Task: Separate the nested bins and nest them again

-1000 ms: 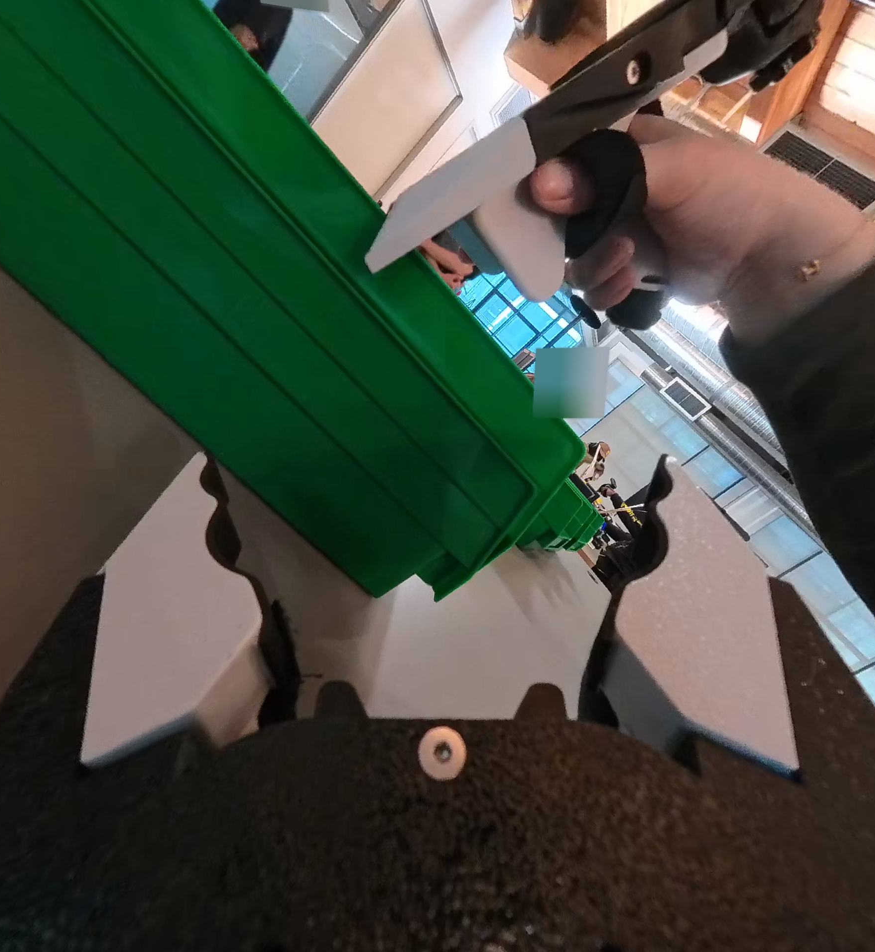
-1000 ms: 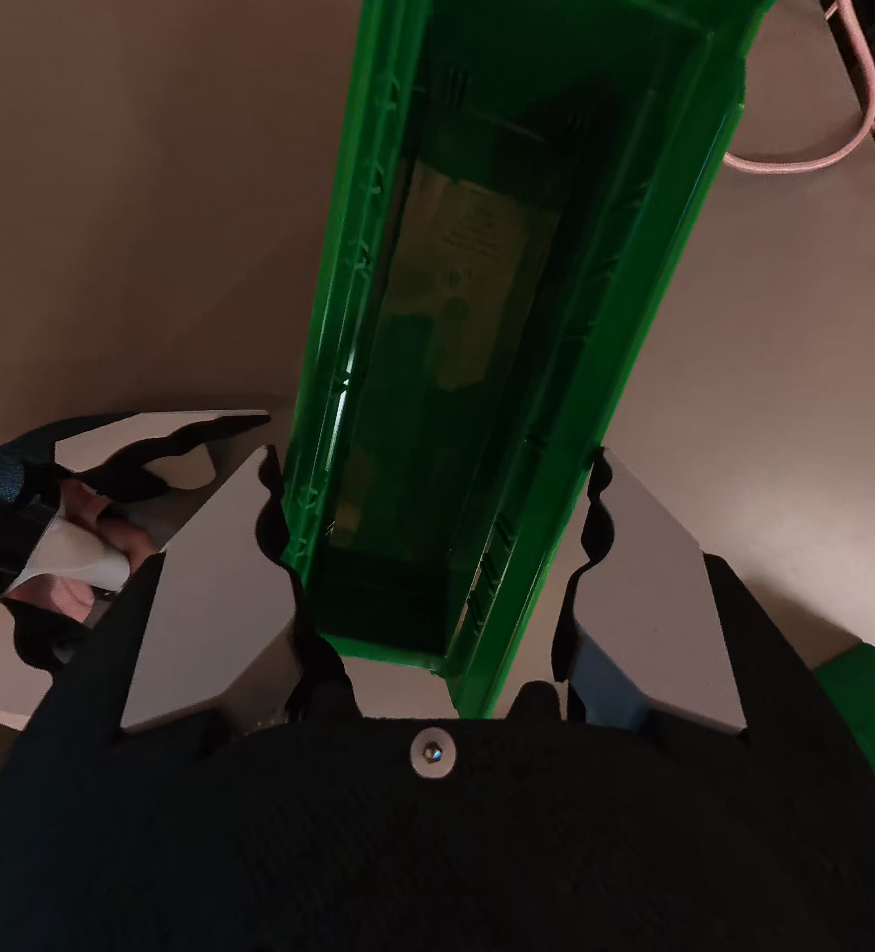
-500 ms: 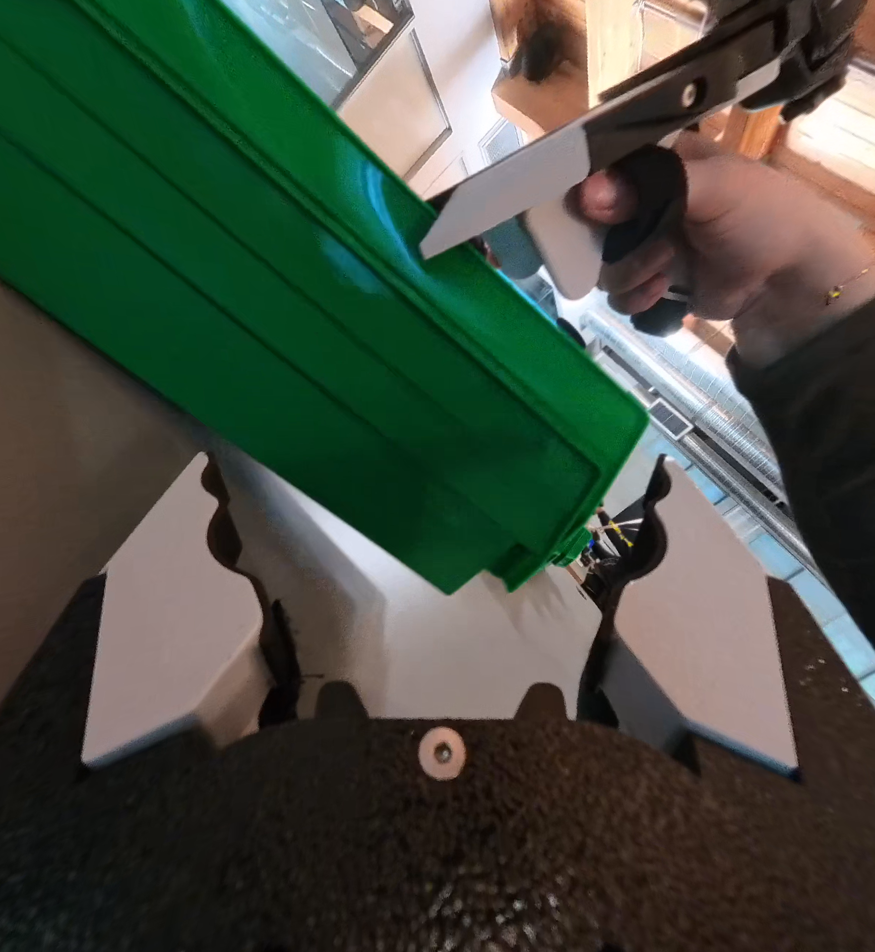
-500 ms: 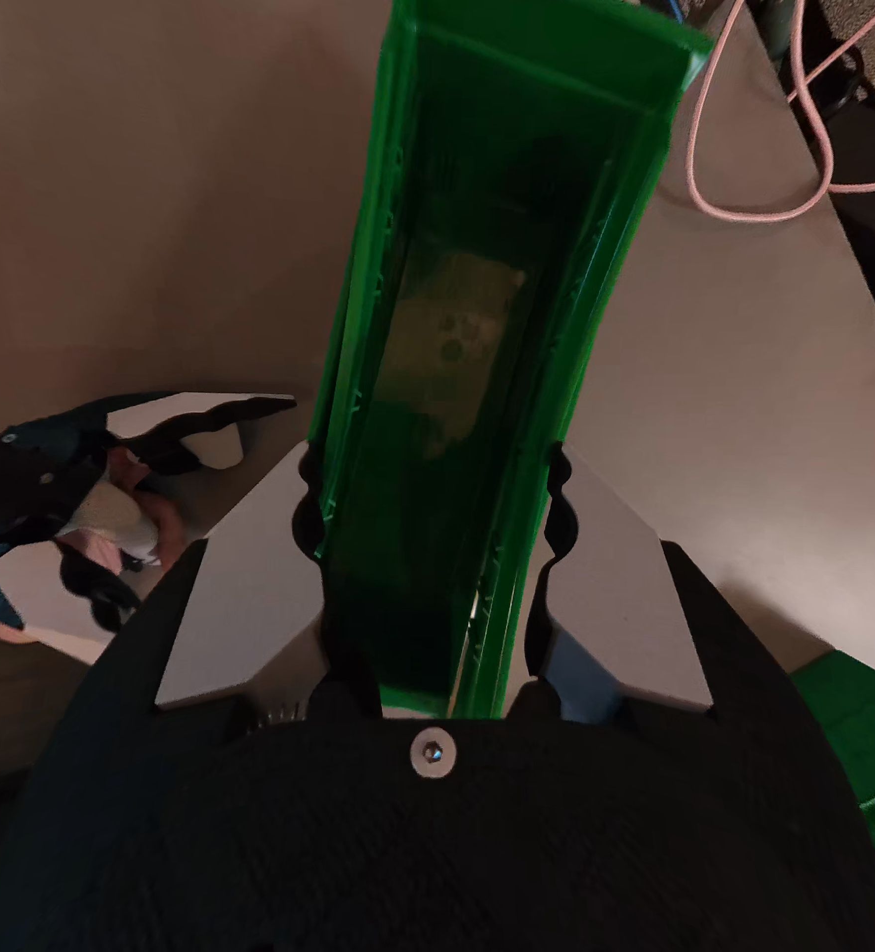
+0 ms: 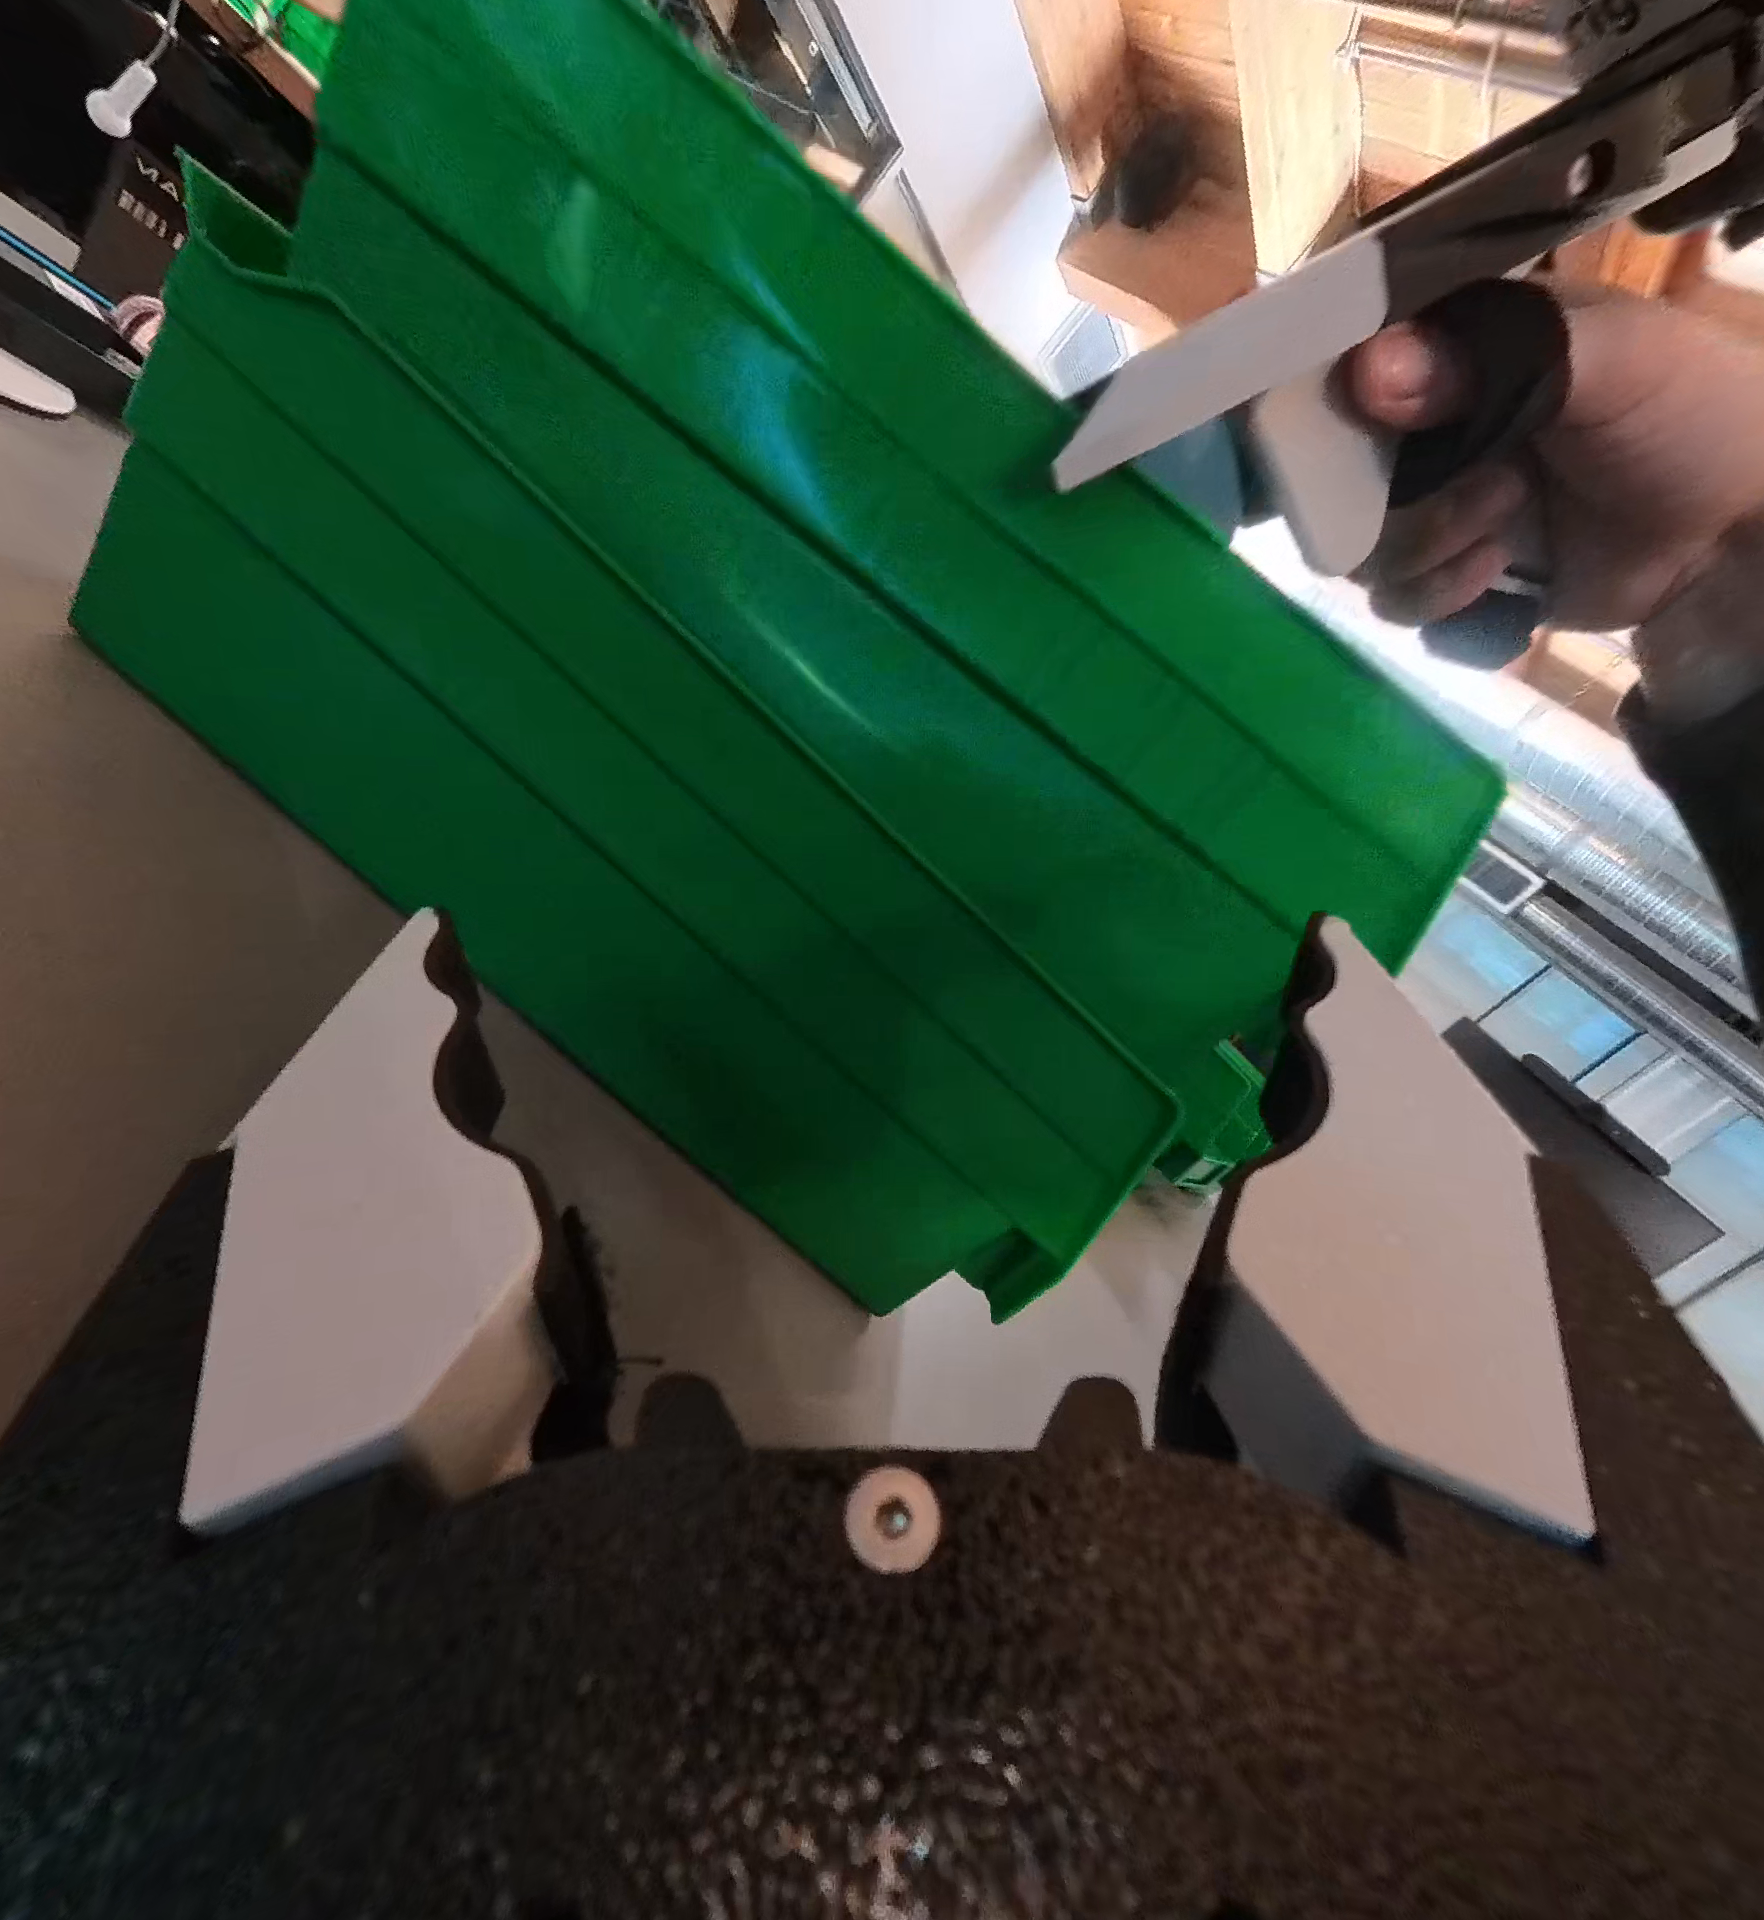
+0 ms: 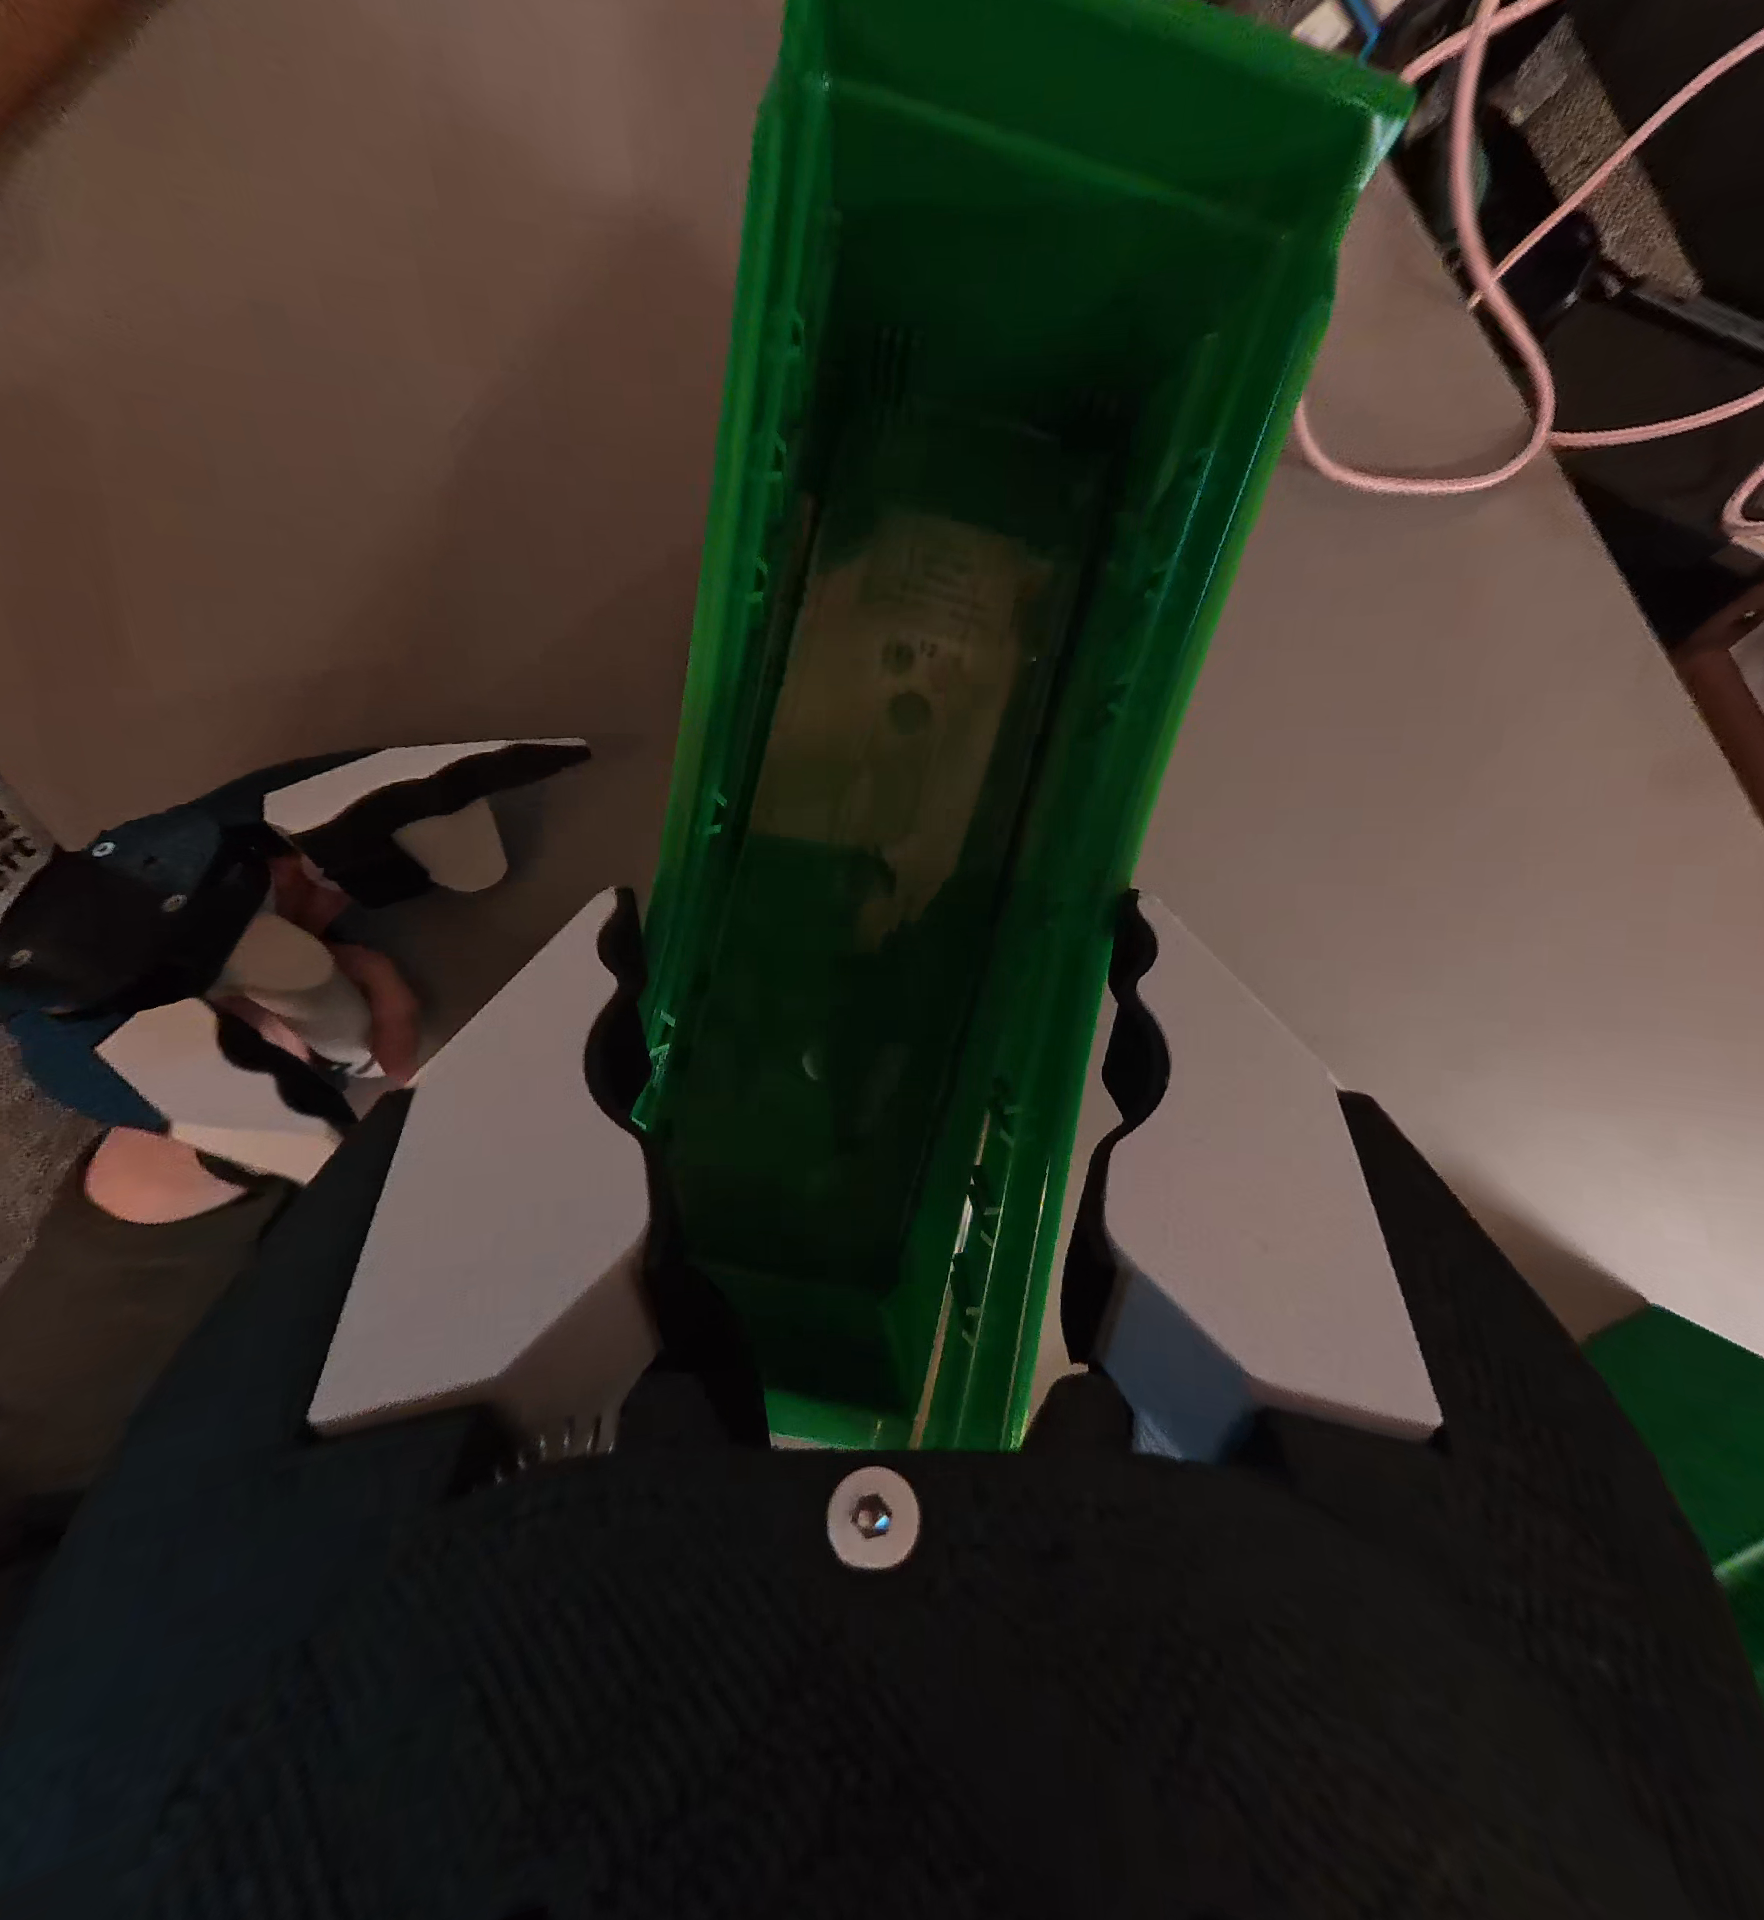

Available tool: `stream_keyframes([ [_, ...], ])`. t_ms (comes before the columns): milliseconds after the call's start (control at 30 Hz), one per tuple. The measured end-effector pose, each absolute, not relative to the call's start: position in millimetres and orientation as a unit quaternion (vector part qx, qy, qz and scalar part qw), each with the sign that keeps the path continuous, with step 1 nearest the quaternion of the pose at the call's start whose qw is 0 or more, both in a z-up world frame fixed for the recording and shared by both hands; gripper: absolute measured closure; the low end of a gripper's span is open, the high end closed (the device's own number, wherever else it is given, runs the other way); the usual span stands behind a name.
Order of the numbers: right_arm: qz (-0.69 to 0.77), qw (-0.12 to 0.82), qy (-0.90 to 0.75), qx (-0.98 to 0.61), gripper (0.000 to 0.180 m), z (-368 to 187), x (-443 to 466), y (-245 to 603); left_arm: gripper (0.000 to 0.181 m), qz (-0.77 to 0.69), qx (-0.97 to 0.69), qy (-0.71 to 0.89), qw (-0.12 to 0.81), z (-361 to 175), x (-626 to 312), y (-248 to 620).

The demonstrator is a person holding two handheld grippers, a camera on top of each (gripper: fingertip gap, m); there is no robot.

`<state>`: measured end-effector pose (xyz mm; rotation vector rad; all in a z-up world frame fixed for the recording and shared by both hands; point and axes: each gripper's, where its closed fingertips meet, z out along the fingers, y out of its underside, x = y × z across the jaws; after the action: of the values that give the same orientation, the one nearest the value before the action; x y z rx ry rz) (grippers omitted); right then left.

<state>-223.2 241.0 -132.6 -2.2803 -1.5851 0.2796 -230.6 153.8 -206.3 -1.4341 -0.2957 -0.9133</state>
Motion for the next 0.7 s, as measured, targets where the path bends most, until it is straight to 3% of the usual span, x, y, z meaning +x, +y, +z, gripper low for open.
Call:
stream_keyframes([
  [367,0.123,0.261,-0.442,-0.849,0.088,-54,-125,310,0.033,-0.399,-0.637,-0.132,0.647,-209,-230,155],
  [700,0.051,0.219,-0.307,-0.925,0.087,-157,0,365,0.033,-0.395,-0.644,-0.131,0.642,-212,-229,157],
])
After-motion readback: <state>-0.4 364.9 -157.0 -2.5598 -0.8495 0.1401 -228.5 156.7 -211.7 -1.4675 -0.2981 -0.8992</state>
